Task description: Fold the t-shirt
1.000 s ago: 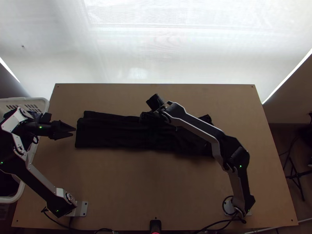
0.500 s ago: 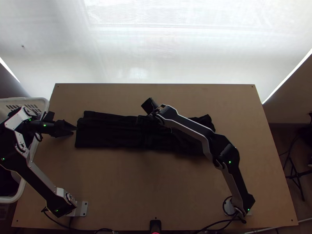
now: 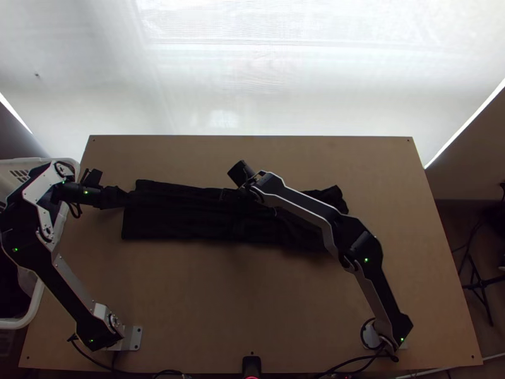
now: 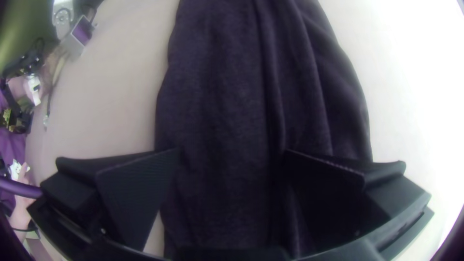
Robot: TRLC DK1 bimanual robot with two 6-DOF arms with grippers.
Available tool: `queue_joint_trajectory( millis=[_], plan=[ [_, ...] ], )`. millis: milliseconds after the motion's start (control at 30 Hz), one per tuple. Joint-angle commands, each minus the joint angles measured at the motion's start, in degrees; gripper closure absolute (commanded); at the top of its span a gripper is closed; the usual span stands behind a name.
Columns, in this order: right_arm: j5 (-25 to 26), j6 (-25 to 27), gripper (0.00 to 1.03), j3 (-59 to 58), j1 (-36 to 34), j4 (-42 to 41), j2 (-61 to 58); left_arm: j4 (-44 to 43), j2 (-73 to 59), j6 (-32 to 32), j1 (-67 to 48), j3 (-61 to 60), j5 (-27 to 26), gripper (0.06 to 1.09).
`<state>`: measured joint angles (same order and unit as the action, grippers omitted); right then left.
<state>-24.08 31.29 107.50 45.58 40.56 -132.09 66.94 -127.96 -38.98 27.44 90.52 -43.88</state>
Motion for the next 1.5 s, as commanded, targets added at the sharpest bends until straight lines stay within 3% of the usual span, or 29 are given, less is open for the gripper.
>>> queue_joint_trajectory(
  millis=[0,200,267,400,467,500,700,1000,1267,1467],
  plan=[
    [0.2,-0.6,0.05,0.4,-0.1,0.0,-0.8,1.8,0.1,0.6,-2.1,2.1,0.2,0.1],
    [0.2,-1.1,0.05,1.0,-0.2,0.0,-1.1,3.0,1.4,0.6,-5.2,2.2,0.3,0.11],
    [0.2,-1.1,0.05,1.0,-0.2,0.0,-1.1,3.8,1.6,0.0,-5.9,2.1,0.0,0.2],
    [0.2,-1.3,0.05,1.0,-0.2,0.0,-1.1,4.6,1.9,-0.5,-7.6,1.8,-2.4,0.55],
    [0.2,-1.5,0.05,1.1,-0.4,0.0,-1.1,4.5,2.5,-1.2,-8.5,1.3,-3.0,0.94],
    [0.2,-1.6,0.05,1.2,-0.5,0.0,-1.1,4.3,2.9,-1.4,-8.8,1.1,-3.1,1.05],
    [0.1,-2.0,0.05,1.6,-0.9,0.0,-1.2,5.6,8.3,-3.8,-9.8,1.2,-1.8,1.05],
    [0.1,-3.4,0.05,0.4,-2.9,-0.7,3.1,17.4,17.9,-2.6,-14.4,15.8,-1.5,1.05],
    [0.2,-2.7,0.05,-14.5,-9.1,-2.1,30.0,17.4,22.6,2.0,-29.0,19.3,-0.6,1.05],
    [0.2,-1.8,0.05,-20.7,-19.3,0.5,46.2,17.2,20.2,3.3,-40.4,20.1,0.0,1.05]
  ],
)
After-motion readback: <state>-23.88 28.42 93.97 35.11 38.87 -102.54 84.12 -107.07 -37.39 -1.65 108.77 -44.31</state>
